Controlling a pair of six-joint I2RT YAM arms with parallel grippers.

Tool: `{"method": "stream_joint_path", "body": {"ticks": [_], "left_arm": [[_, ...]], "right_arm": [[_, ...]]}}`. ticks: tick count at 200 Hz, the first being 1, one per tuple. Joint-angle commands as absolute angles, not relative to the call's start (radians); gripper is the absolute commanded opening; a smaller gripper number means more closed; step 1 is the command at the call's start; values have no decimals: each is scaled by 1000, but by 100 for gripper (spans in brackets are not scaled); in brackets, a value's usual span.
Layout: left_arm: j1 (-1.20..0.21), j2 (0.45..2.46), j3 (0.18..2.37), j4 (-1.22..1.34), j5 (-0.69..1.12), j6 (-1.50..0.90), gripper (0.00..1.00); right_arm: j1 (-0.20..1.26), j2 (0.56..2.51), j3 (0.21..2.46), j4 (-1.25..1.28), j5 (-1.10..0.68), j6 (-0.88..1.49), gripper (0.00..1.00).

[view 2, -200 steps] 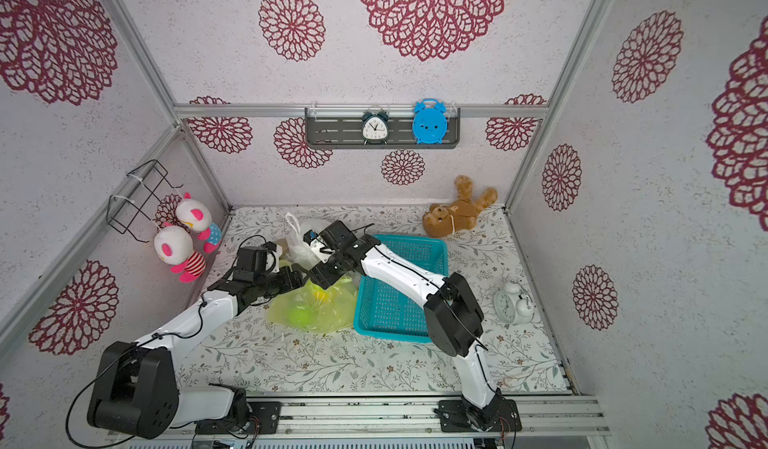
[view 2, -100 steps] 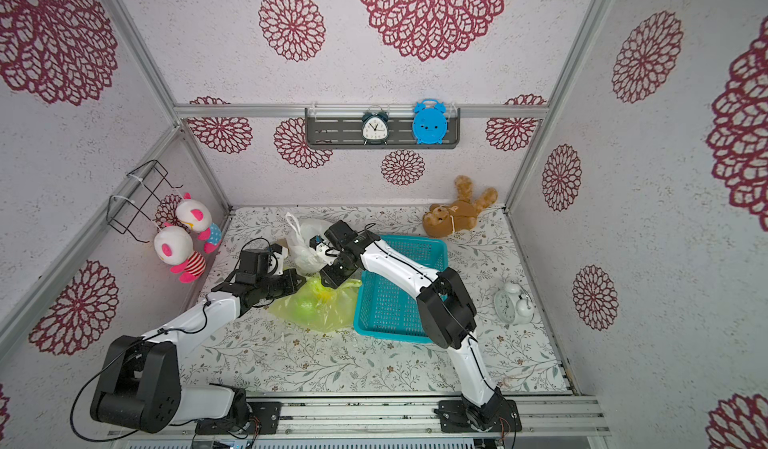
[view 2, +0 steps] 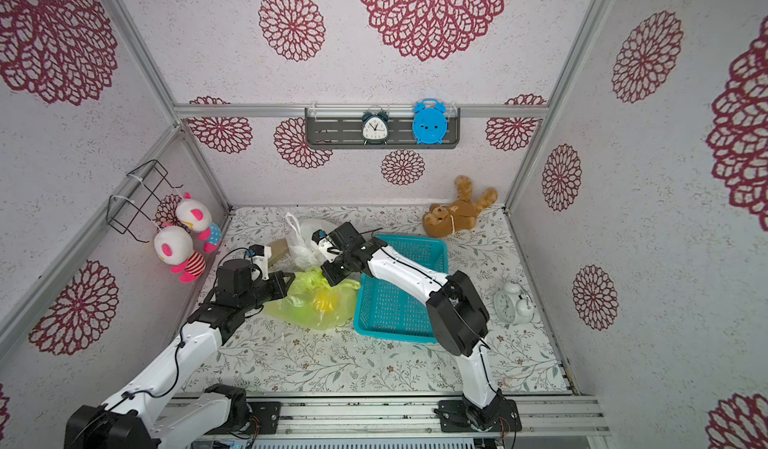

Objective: Untie the knot of a plastic bag & take out the apple
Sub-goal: Untie the plastic bag at the center of the board.

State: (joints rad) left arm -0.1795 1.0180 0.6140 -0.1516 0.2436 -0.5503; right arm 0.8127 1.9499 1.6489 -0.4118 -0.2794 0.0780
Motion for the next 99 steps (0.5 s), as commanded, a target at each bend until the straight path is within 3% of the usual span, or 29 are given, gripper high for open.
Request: {"method": "stream_joint_path", "body": {"ticks": [1,57,78,93,99], "left_arm": [[-142,945,572,-114,85,-588,0],[-63,796,497,-125,-40,-678,0],[-61,732,471,-172,-166,-745,0],[-60,693,440,-118,-115,-745,0],[-61,688,442,-96,-64,-727,11]], "right_arm": [[727,1808,1531,-249,-189,189,0],[654,1689,1303,3,-207,301,0],[641,1675,1245,77,-158,362,0],[654,1680,1248,105,-186,357,0],[666,1684,1254,124,-220,342,0]]}}
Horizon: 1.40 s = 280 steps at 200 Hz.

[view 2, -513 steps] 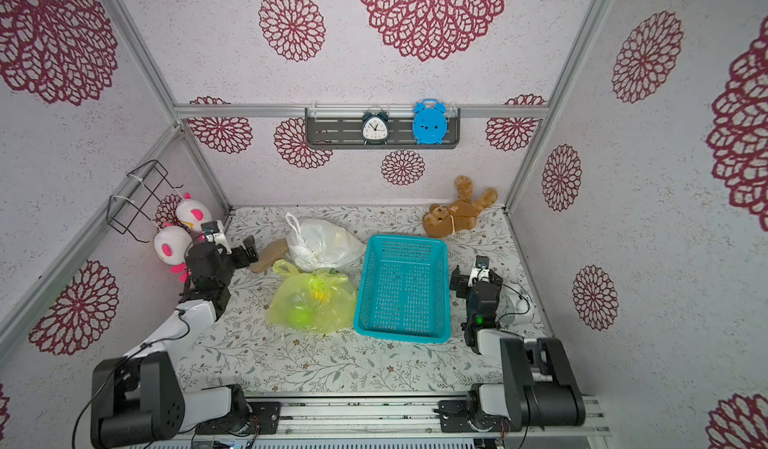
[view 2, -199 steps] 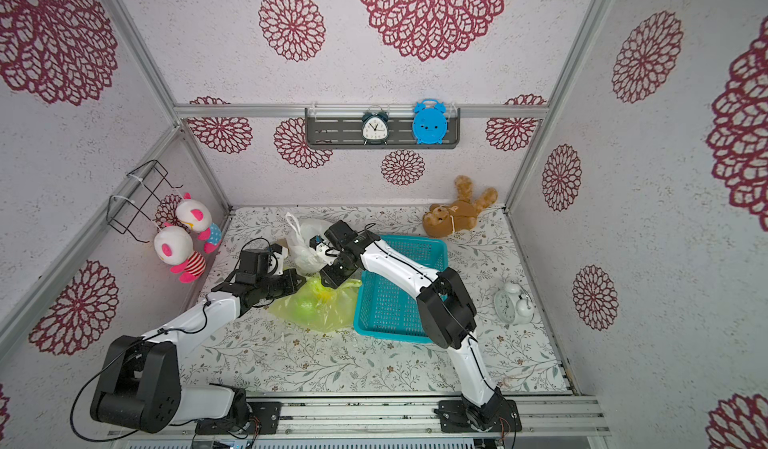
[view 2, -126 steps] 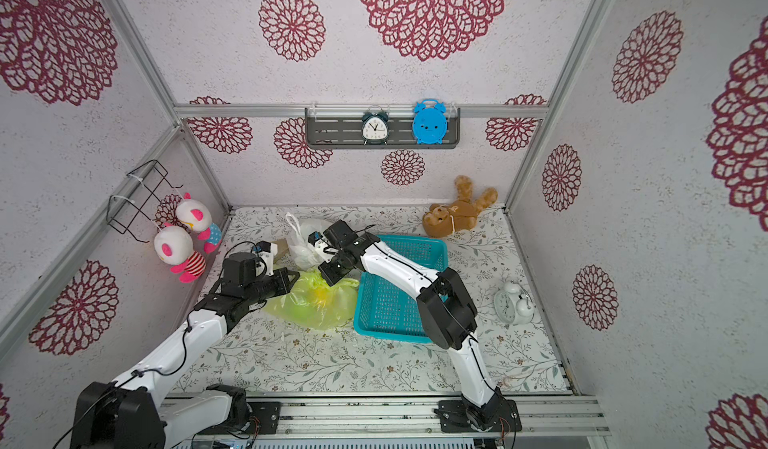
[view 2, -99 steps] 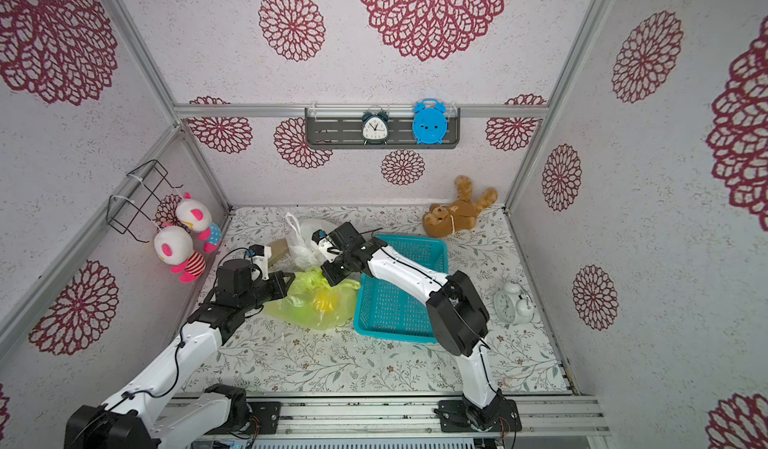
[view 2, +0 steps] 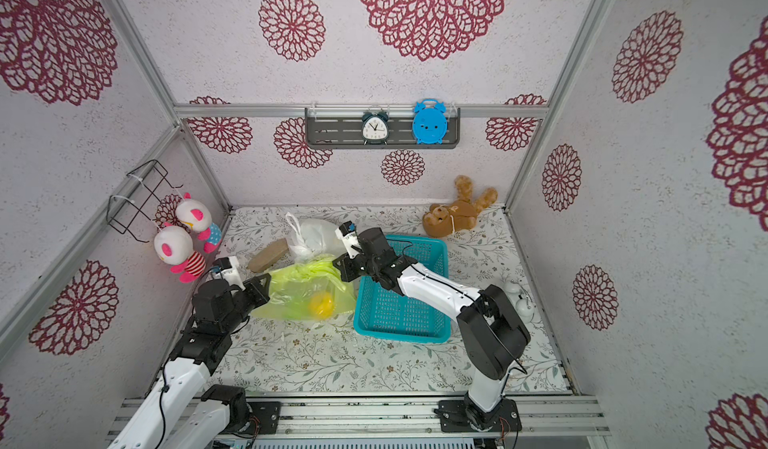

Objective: Untie the knot of a plastic bag & take out the apple
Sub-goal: Untie the plastic bag at the center of the board.

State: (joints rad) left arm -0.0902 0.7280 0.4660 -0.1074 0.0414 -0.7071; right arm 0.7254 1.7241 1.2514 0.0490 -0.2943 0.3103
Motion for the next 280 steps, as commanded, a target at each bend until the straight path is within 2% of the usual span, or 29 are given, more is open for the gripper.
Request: {"method": "stream_joint_path", "body": {"ticks": [1,11,31,51,80,106,135,147,152,160,173,178,197,237,255,265,280], "left_arm": [[-61,688,444,-94,-56,-724,13],[-64,701,475,-96,3,-700,43],[-67,753,571,-156,91,-631,79],[-69,789,659,-233,110,-582,99],[-91,896,689,-161,199,-508,97],[-133,1057,765,-252,258,-464,97],[-179,1028,640,-154,231,-493,100],[-179,997,585,-104,175,-531,91],[-178,985,570,-96,167,-539,83],[-178,967,554,-91,151,-546,65],[-177,926,527,-86,93,-574,28],[-176,905,514,-80,73,-585,18],[-176,813,464,-44,36,-620,0],[-170,642,420,-101,-119,-666,0],[-171,582,377,-34,-108,-684,0],[-170,580,365,7,-67,-687,0],[-171,604,374,22,-23,-684,0]], "right_arm": [[668,1684,1254,128,-225,338,0],[693,1691,1265,157,-272,306,0],[724,1721,1317,145,-328,259,0],[727,1739,1334,159,-363,255,0],[727,1752,1335,168,-386,236,0],[726,1762,1336,161,-349,239,0],[721,1778,1346,151,-338,242,0],[719,1784,1346,150,-336,240,0],[718,1785,1347,152,-332,242,0],[715,1790,1346,150,-331,244,0],[708,1791,1339,152,-310,263,0],[702,1791,1334,154,-299,275,0],[680,1786,1306,168,-260,320,0],[630,1726,1192,233,-160,420,0],[625,1706,1169,257,-236,392,0],[635,1695,1171,277,-337,341,20],[667,1676,1206,229,-393,249,43]]}}
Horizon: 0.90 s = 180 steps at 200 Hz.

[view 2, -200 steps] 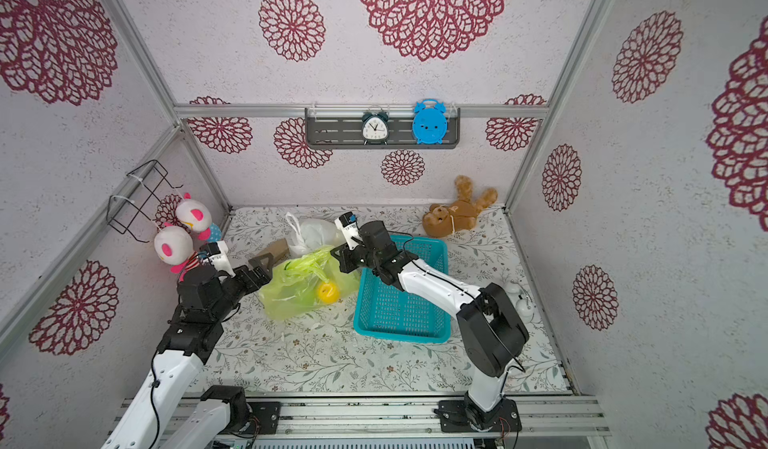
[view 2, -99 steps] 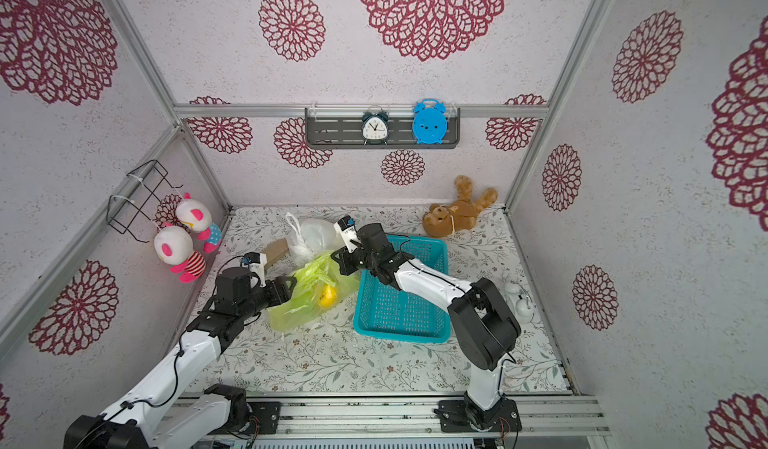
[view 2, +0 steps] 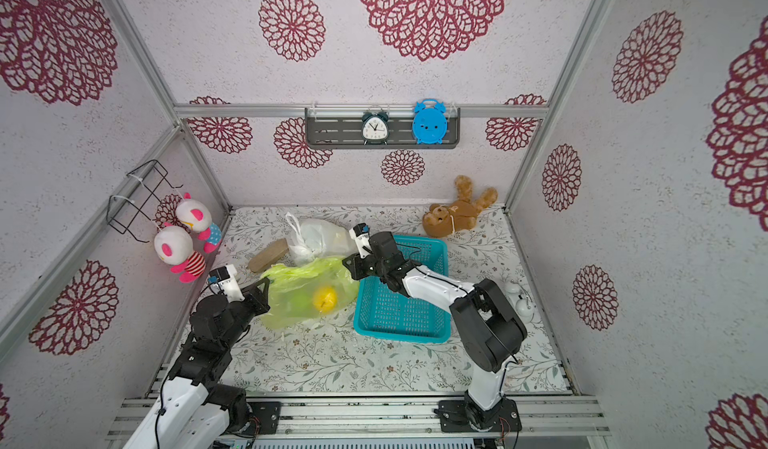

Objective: Untie the knot of a plastic bag & take out the apple
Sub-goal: Untie the plastic bag at the center of the board.

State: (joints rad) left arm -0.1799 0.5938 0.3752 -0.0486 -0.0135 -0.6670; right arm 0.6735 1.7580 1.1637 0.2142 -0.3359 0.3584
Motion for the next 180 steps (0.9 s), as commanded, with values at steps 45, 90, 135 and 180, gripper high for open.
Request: {"method": "stream_joint_path", "body": {"ticks": [45,90,135,180], "left_arm": [[-172,695,415,87,96,-652,0],[-170,733,485,68,34,-613,0],[-128,815,611,-27,-196,-584,0],[36,821,646,-20,-292,-668,0]], "right_arm": [[770,1715,1388,-48,-425,-126,96],[833,1946,1723,-457,-421,-392,96],[767,2009,1860,-294,-274,-260,30],[680,1999,1907,-10,-304,-49,19]]}}
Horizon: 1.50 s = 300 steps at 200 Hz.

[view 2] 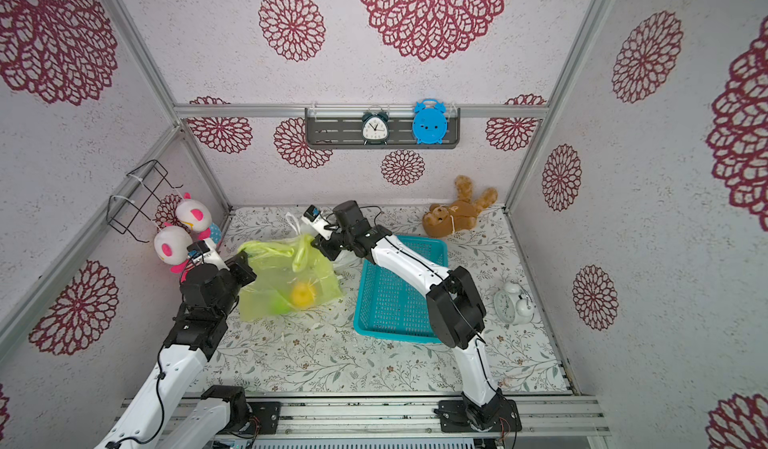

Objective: Untie the knot of a plastic bag & take out the apple
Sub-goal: Untie the plastic bag at the center of the board, then adjust the plastic bag at the center of the board.

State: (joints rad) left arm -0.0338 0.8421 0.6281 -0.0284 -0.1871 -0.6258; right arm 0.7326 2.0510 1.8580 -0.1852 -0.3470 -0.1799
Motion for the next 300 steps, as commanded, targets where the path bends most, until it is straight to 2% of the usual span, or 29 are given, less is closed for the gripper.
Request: {"method": "stream_joint_path", "body": {"ticks": [1,6,26,32,40,49,58,64,69,74,78,82,88,93,98,106,125,147,172,217,240,253,263,283,300], "left_arm": [[38,819,645,-18,-290,-667,0],[45,811,640,-4,-278,-668,2],[52,762,626,19,-209,-655,61],[52,739,623,18,-184,-648,67],[52,703,623,12,-143,-635,67],[52,658,618,-11,-104,-635,70],[52,615,600,-11,-69,-632,57],[52,591,588,-10,-53,-635,40],[52,575,576,-6,-42,-641,30],[53,562,570,-5,-25,-643,26],[52,554,570,-18,-19,-638,26],[53,547,575,-39,-26,-633,33],[53,539,595,-101,-75,-633,58],[53,536,618,-169,-150,-644,84],[54,536,642,-240,-236,-667,100],[60,548,679,-320,-345,-682,97],[109,669,776,-443,-468,-695,97],[254,956,928,-551,-294,-707,97],[441,1236,1100,-708,-42,-714,97],[572,1351,1056,-614,86,-675,97],[584,1441,1034,-534,205,-670,100],[579,1506,1030,-478,274,-672,95],[573,1557,1037,-454,312,-671,86],[557,1624,1050,-427,336,-646,75],[553,1632,1031,-337,419,-653,49]], "right_arm": [[680,1997,1906,-8,-302,-47,18],[680,1991,1900,7,-315,-41,17],[685,1947,1795,140,-419,-2,11],[688,1938,1763,172,-456,16,11],[690,1933,1731,191,-511,40,17],[695,1929,1693,225,-552,69,30],[706,1929,1650,269,-560,88,36],[714,1934,1638,272,-566,89,38],[722,1939,1630,266,-567,87,42],[730,1944,1623,261,-560,89,50],[735,1948,1617,258,-551,94,56],[740,1950,1611,256,-538,98,59],[745,1951,1599,252,-524,104,60],[747,1950,1587,255,-515,111,61],[747,1948,1572,259,-505,120,64],[747,1947,1553,260,-490,134,71],[747,1941,1531,239,-484,144,73],[747,1920,1481,247,-454,157,79],[747,1895,1439,218,-440,149,82],[745,1857,1359,224,-426,143,83],[745,1848,1334,240,-421,144,83],[746,1847,1330,243,-417,147,83],[746,1842,1329,241,-417,148,83],[746,1826,1318,246,-416,146,83],[746,1810,1306,247,-411,142,83]]}}
